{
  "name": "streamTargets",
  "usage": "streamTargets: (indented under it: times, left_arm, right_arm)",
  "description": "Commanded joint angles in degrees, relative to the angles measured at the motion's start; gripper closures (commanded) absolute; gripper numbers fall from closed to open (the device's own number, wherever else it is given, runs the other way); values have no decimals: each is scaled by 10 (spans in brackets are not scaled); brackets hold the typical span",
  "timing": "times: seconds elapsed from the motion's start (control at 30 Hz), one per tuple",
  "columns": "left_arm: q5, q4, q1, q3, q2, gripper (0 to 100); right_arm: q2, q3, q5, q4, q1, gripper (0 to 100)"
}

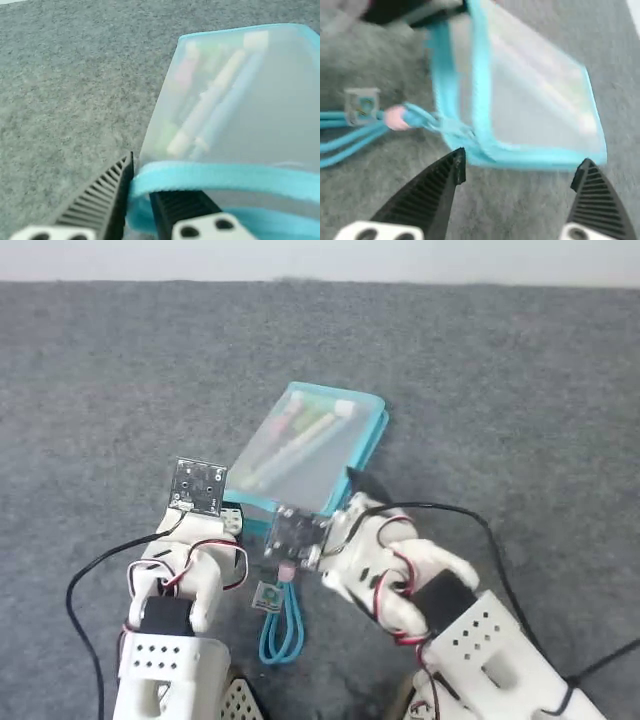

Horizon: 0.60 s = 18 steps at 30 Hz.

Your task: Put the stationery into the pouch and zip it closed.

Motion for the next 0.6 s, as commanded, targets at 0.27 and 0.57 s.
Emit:
streamTargets:
  times: [0.27, 0.57]
  left_arm:
    - [15, -17, 0, -44, -4, 990]
    - [15, -1, 0, -47, -8, 990]
  right_arm:
    - [-14, 40, 125, -17, -15, 659]
    - [36, 48, 168, -111, 7, 660]
